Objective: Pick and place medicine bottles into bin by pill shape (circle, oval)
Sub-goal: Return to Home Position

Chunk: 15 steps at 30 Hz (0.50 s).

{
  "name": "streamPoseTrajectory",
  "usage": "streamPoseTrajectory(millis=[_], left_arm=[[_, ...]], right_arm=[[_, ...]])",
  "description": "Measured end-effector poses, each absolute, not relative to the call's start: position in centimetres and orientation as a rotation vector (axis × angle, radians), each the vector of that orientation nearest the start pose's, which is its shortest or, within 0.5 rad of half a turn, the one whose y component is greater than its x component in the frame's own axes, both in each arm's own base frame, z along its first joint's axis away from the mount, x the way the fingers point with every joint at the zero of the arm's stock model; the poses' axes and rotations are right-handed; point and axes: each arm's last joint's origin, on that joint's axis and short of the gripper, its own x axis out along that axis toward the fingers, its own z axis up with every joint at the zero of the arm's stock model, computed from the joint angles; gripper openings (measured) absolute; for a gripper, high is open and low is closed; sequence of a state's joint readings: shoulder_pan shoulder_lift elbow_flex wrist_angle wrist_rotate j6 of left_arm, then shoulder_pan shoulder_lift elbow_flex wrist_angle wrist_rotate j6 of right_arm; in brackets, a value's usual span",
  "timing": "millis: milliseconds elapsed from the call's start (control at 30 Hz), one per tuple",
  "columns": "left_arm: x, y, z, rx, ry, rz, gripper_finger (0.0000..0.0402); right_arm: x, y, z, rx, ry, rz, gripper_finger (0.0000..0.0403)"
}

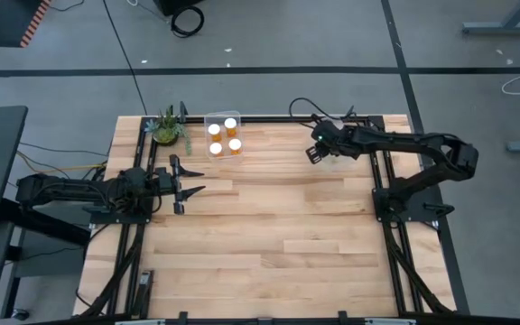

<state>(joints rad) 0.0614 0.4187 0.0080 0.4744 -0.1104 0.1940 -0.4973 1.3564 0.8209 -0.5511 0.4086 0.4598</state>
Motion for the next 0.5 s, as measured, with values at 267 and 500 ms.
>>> streamPoseTrajectory(millis=[267,500], left_arm=[[12.3,1.1,17.4,0.192,-0.047,0.177,0.0188],[12.3,1.1,17.4,0.192,-0.047,0.177,0.0182]], right_arm=[[20.3,-11.7,23.4,0.452,0.801,-0.935,0.0152],[19.5,-9.3,26.1,0.370,0.702,-0.817,0.0152]])
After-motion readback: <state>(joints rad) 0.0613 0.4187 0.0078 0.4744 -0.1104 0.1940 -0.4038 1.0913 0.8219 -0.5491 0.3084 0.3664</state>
